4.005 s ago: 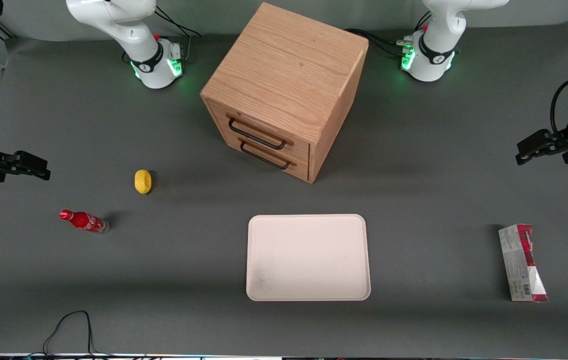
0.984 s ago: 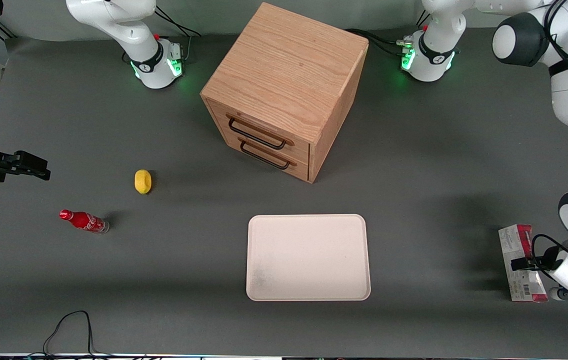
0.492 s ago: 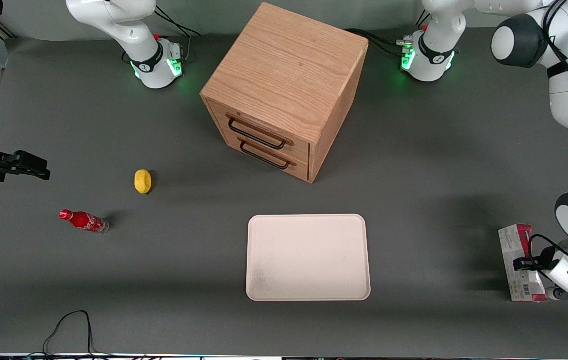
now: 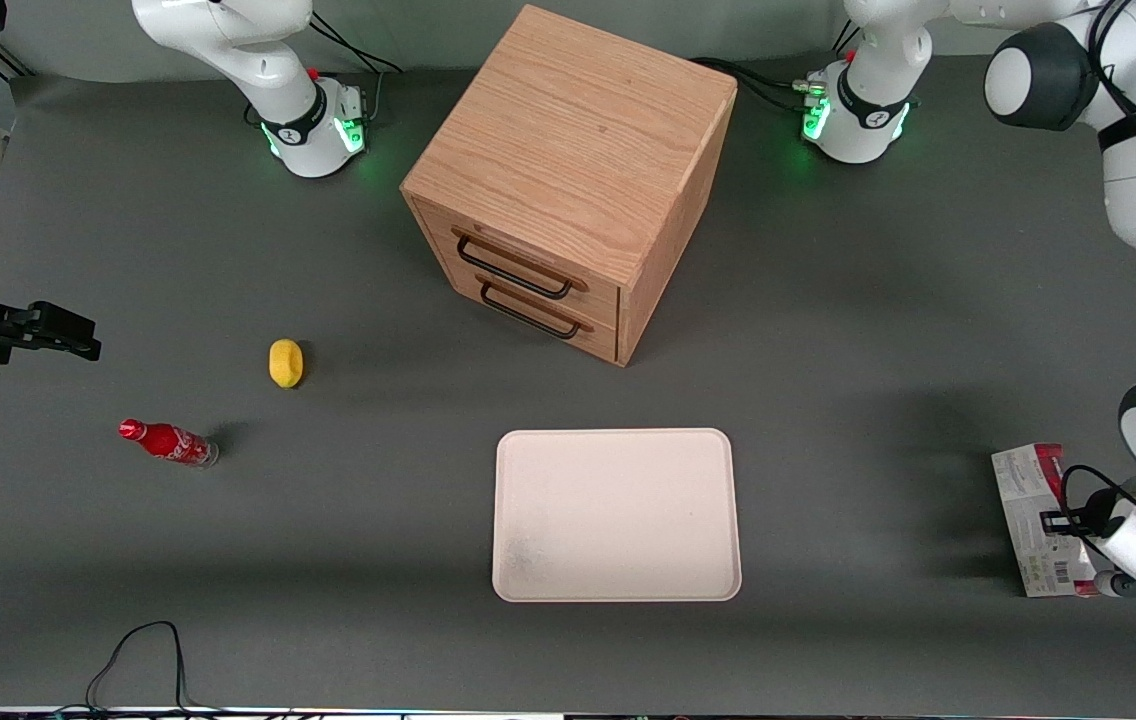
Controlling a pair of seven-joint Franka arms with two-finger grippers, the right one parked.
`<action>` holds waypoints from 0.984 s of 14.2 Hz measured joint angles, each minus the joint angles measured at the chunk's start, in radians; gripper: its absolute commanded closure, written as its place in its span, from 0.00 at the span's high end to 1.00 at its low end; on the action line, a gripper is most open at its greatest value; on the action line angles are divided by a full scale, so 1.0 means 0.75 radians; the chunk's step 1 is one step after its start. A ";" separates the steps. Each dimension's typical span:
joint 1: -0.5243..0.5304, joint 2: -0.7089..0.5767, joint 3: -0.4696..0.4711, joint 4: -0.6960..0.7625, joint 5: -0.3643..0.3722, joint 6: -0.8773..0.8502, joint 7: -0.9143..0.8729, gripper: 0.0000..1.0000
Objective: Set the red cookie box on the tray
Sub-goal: 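Lower the open left gripper onto the red cookie box and close it, then lift the cookie box upright with the left gripper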
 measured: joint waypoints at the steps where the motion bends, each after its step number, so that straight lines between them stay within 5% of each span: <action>1: 0.000 -0.030 0.002 0.011 0.001 -0.056 0.000 0.00; 8: 0.006 -0.360 0.030 0.206 0.005 -0.639 0.000 0.00; 14: 0.033 -0.629 0.064 0.207 0.013 -0.902 0.000 0.00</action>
